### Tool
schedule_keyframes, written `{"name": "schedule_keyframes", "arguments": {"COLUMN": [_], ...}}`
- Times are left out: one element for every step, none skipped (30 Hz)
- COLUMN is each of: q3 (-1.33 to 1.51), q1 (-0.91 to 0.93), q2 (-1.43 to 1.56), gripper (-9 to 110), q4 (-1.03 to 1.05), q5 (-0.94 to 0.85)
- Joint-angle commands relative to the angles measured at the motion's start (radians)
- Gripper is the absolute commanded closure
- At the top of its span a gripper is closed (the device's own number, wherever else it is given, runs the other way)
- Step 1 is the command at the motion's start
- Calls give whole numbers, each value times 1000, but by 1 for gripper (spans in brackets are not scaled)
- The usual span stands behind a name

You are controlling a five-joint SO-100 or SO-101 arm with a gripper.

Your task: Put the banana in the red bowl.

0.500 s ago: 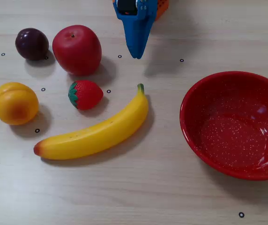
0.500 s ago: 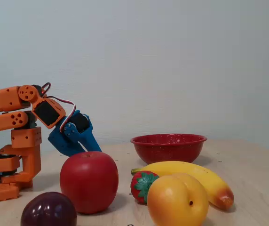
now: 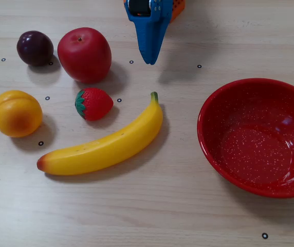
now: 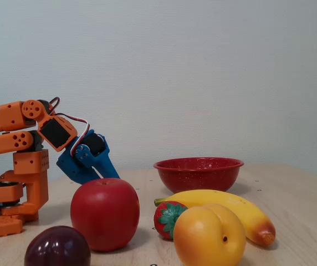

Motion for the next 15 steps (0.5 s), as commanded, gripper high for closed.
{"name": "schedule_keyframes", "arguments": {"q3": [-51,-54,-60,-69,-80,-92,-106,-124,-152,-179,-204,-230,-258,-281,-308], "q1": [26,29,32,32,32,31,28,26,26,26,29,29,31,31,31], "q2": [9,3,-8,-25,-44,-66,-91,-115,-144,-172,-196,-219,-244,-265,-287], "gripper": [101,101,101,101,101,101,101,101,101,101,101,101,101,101,101], "q4": [-38,-35,-35,-35,-35,-35,-40,-43,-43,-41,-43,-43,-43,-43,-43], "q5": [18,31,38,44,51,60,66,67,71,75,81,89,95,109,120]}}
